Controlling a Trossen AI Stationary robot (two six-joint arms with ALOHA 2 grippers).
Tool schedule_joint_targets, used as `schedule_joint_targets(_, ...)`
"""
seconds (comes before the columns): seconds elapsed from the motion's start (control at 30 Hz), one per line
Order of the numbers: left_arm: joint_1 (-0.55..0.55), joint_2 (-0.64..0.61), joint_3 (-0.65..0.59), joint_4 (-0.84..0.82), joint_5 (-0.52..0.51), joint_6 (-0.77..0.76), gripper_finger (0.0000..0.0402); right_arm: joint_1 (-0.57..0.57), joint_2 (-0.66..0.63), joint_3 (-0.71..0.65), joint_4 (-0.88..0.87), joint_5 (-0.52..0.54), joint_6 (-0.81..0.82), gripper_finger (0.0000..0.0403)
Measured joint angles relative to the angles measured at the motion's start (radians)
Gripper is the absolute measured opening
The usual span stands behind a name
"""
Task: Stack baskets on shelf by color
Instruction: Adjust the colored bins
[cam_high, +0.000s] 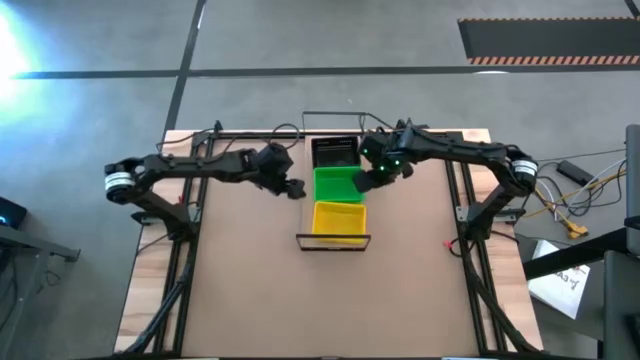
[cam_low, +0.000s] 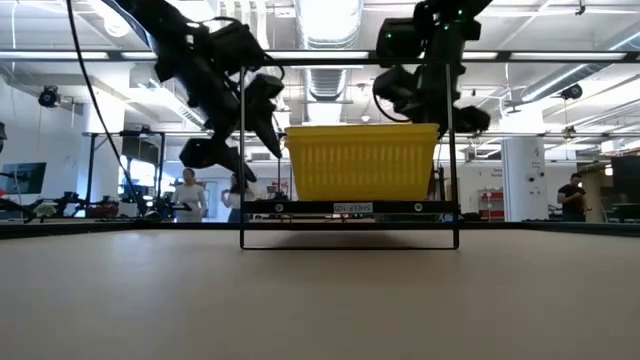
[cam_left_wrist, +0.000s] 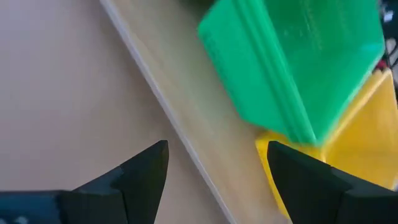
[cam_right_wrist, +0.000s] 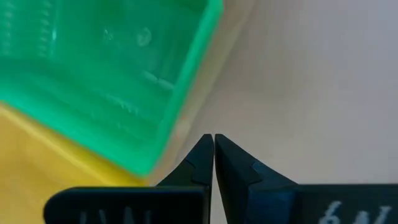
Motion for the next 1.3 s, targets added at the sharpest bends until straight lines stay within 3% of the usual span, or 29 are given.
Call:
schedule_joint_targets(0.2,0.006,0.031,-0.001,0.148,-0.011,-0.002,0.0258,0.003,0.033,-0.003,0.077,-0.037,0.011,0.0008)
schedule_joint_targets(0.7,-0.026,0.021,0.012,0.153,0.043,-0.004,0.0258,0.038,0.034,-0.003,0.023,-0.065,0.005,0.0008)
schedule_joint_targets(0.97,0.053,-0.024,0.075,-0.069,0.019,0.052,0.0258,-0.117,0.014,-0.003,0.057,-0.008,-0.089,0.0008)
schedule_joint_targets(1.13,0.138,0.041,0.107,-0.027,-0.062,0.108,0.0258,-0.258,0.077,-0.003,0.213,-0.009,-0.122,0.0008)
schedule_joint_targets(1.3,0.178,0.139,0.159,0.028,-0.12,0.156,0.0258,-0.31,0.138,-0.003,0.322,-0.017,-0.122,0.0008)
